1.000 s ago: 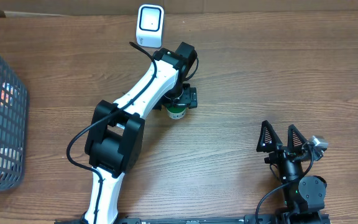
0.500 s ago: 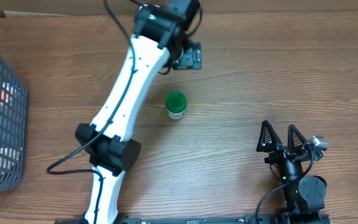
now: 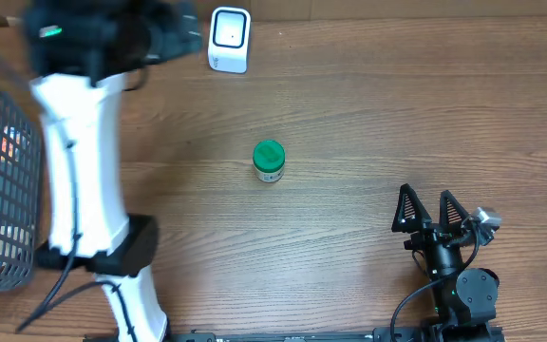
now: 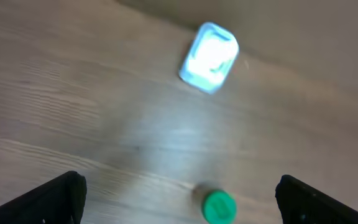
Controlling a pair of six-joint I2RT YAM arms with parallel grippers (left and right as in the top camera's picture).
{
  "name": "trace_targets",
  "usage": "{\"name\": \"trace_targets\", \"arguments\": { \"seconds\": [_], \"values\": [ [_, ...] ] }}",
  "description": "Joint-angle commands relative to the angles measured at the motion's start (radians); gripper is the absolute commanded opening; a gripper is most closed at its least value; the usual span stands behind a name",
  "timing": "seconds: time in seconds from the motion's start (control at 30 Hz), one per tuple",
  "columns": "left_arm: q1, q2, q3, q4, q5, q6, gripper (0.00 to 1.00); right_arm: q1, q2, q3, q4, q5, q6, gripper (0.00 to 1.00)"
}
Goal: Scan the item barcode
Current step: 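Set the bottle down on the table and withdraw the left gripper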
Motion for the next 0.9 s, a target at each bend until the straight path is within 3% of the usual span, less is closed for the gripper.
{"name": "trace_targets", "arguments": {
  "seconds": [0.0,0.1,0.33,0.53,0.67,0.87],
  "values": [
    [0.132,-0.109,0.025,-0.005,0.01,0.022,1.0,-0.002,-0.008,-0.01,0.004,0.003,-0.011,1.0],
    [0.242,-0.148,0.025,-0.005,0.022,0.022,1.0,-0.002,-0.008,-0.01,0.004,0.003,-0.011,1.0],
    [0.635,-0.18,0.024,-0.005,0.107,0.015,1.0,-0.002,-0.008,-0.01,0.004,0.003,-0.011,1.0],
    [0.922,-0.133,0.017,-0.005,0.143,-0.088,0.99,-0.003,-0.008,-0.01,0.004,0.003,-0.011,1.0],
    [1.001,-0.113,-0.076,-0.005,0.123,-0.089,1.0,-0.002,-0.008,-0.01,0.004,0.003,-0.011,1.0],
    [1.025,-0.111,-0.349,0.023,-0.061,-0.139,1.0,-0.002,-0.008,-0.01,0.004,0.003,-0.011,1.0]
  ]
}}
